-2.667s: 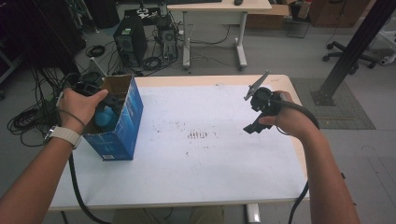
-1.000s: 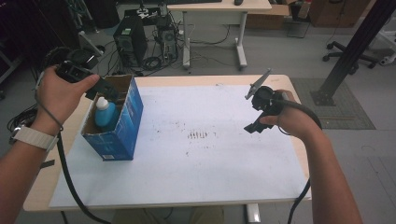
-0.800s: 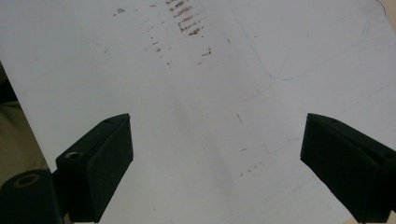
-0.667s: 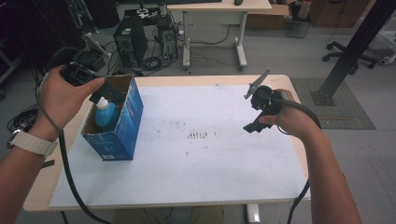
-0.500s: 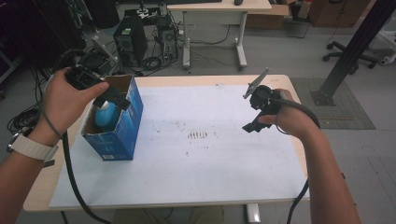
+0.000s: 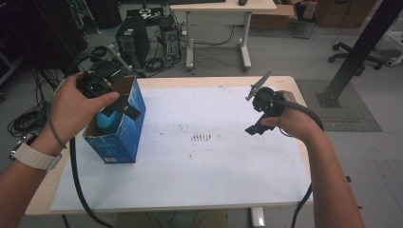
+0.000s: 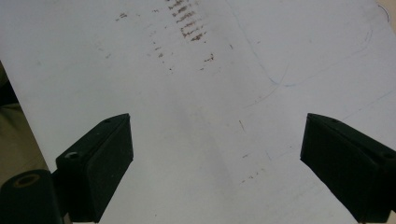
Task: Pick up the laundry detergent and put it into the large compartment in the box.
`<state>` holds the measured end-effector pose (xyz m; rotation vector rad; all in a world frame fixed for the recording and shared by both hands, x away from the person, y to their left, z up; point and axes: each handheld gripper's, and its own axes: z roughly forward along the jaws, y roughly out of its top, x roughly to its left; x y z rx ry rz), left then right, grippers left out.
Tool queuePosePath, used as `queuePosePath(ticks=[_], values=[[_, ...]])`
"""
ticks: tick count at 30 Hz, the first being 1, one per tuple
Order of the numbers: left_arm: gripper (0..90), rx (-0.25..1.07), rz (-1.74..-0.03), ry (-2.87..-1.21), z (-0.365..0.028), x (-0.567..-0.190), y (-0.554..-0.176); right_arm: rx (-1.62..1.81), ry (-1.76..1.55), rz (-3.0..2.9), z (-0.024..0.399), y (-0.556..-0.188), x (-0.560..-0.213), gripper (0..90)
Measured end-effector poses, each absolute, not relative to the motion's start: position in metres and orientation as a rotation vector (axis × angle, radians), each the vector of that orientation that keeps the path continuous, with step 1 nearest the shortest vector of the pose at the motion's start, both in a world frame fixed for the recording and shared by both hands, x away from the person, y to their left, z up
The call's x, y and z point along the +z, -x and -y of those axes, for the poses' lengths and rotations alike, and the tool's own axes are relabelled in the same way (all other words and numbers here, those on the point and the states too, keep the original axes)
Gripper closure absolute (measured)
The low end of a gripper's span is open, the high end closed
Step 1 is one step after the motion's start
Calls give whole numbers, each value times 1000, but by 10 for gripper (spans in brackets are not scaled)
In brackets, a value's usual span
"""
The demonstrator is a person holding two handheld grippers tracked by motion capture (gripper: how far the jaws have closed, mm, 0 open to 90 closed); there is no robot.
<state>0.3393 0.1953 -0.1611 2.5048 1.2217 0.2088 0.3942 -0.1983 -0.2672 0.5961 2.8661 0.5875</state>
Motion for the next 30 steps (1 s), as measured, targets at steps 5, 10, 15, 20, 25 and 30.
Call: queuePosePath(ticks=[5, 10, 15, 20, 25, 30], values=[[89, 196, -1164, -2523, -191, -163, -337, 588, -595, -2869, 198, -394, -268, 92], [89, 175, -1116, -2551, -186, -168, -336, 586, -593, -2871, 197, -394, -268, 92], [89, 186, -1048, -2588, -180, -174, -332, 585, -597, -2870, 197, -394, -268, 92], [89, 178, -992, -2618, -175, -176, -327, 587, -595, -2871, 196, -394, -269, 92], [89, 168, -945, -2639, -173, -182, -321, 588, -590, -2874, 193, -393, -269, 92], [89, 163, -885, -2663, -170, -188, -315, 588, -590, -2874, 189, -392, -268, 92]])
